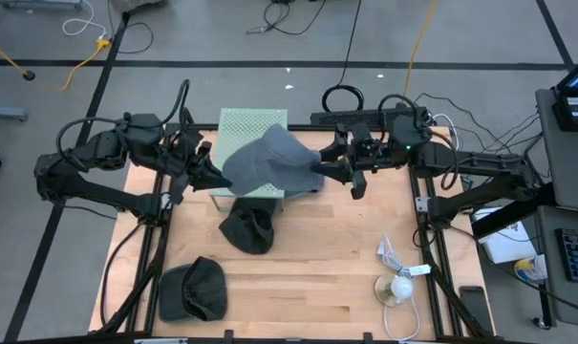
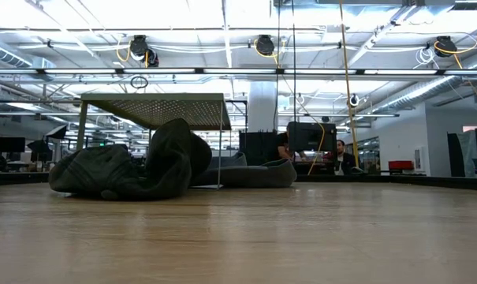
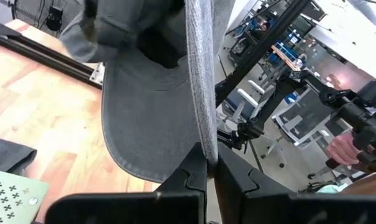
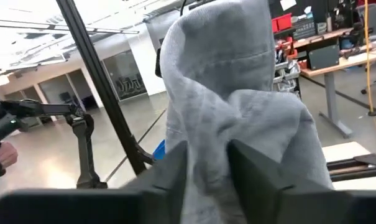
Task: Pick & Place hat
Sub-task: Put the right gray cap on the shelf
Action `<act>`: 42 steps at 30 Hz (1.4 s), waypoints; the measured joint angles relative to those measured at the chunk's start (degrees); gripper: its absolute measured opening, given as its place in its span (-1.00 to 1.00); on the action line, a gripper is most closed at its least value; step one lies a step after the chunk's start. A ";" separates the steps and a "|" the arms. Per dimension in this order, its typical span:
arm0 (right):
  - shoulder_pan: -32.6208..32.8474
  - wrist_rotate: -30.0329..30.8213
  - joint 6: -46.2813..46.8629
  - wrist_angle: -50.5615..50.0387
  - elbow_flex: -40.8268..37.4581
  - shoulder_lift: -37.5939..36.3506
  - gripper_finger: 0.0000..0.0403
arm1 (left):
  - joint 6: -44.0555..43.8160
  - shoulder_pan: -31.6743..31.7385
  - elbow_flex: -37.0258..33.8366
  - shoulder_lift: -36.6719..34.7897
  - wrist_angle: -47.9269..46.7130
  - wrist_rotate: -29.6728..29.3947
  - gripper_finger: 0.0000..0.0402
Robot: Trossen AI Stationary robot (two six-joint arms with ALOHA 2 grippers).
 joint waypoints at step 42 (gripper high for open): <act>-0.01 -5.65 -19.14 -65.72 35.73 3.64 -0.92 | 11.70 0.37 0.00 0.08 -1.97 -3.22 -0.40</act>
